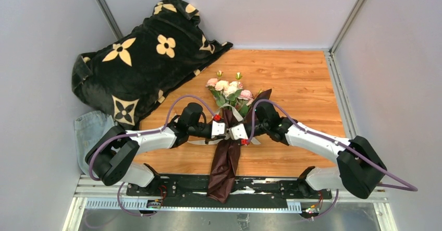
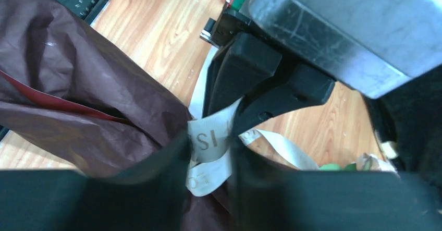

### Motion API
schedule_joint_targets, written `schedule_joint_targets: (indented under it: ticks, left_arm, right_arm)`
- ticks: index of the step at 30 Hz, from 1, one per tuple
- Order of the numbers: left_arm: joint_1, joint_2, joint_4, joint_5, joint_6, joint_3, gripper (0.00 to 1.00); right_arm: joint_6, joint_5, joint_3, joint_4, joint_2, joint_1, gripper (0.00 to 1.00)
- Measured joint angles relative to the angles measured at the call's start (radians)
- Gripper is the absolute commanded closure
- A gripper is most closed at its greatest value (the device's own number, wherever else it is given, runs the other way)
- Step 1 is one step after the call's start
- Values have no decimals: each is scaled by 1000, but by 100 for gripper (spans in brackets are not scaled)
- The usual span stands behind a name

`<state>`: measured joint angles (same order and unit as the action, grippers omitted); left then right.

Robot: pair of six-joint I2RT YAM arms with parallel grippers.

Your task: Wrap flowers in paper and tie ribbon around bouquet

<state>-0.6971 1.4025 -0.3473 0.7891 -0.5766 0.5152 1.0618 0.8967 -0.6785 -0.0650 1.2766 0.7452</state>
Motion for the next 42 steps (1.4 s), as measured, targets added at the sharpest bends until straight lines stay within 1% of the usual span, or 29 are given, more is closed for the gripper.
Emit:
schedule_joint_targets:
  ticks: [2,3,7,8,9,10,11,12,13,16,18,21,22,24,25,27,29,31,34,36,39,42]
  left_arm:
    - [0,0,0,0,0,0,100]
    - [0,0,0,0,0,0,100]
    - [0,0,0,0,0,0,100]
    - [0,0,0,0,1,0,89]
    - [0,0,-1,0,3,0,69]
    - [0,0,-3,-1,2,0,52]
    - [0,0,-5,-6,10,0,39]
    - [0,0,-2,-16,19,1,32]
    - [0,-4,14,-33,27,3,28]
    - [15,-34,157,-69,-2,56,22]
    - [56,-64,308,-57,-36,138,21]
    - [124,-93,476,-52,-89,240,21]
    - [142,-97,517,-56,-100,266,23]
    - [188,-95,584,-69,-101,310,32]
    - [209,-87,588,-95,-77,319,33]
    - [229,-56,564,-158,3,323,31]
    - [234,-5,517,-216,77,323,28]
    - [221,47,471,-269,134,323,28]
    - [180,127,394,-352,213,333,37]
    - [163,177,348,-404,252,355,40]
    - [160,233,291,-464,261,386,44]
    - [164,257,269,-466,267,401,60]
  right_arm:
    - [5,-4,-1,6,6,0,92]
    - [10,-5,-1,6,5,0,99]
    - [7,-4,-1,5,-2,0,100]
    - [4,-4,-1,5,-4,0,100]
    - [0,-4,-1,5,-8,0,100]
    - [-8,-5,-1,5,-10,0,100]
    - [-21,-7,-1,5,-14,0,100]
    - [-35,-10,-1,5,-19,0,100]
    - [-51,-16,0,5,-25,0,100]
    - [-88,-49,15,4,-53,0,100]
    - [-111,-69,33,-1,-74,0,100]
    - [-135,-95,55,-11,-88,0,100]
    - [-139,-103,61,-13,-91,0,100]
    - [-147,-118,72,-19,-97,0,100]
    - [-150,-123,77,-20,-101,0,100]
    - [-153,-126,80,-24,-105,0,100]
    - [-153,-133,80,-29,-109,0,100]
    - [-153,-138,80,-34,-111,0,100]
    - [-153,-140,82,-39,-113,0,100]
    - [-153,-142,82,-39,-114,0,100]
    - [-152,-144,82,-39,-116,0,100]
    - [-150,-150,82,-39,-116,0,100]
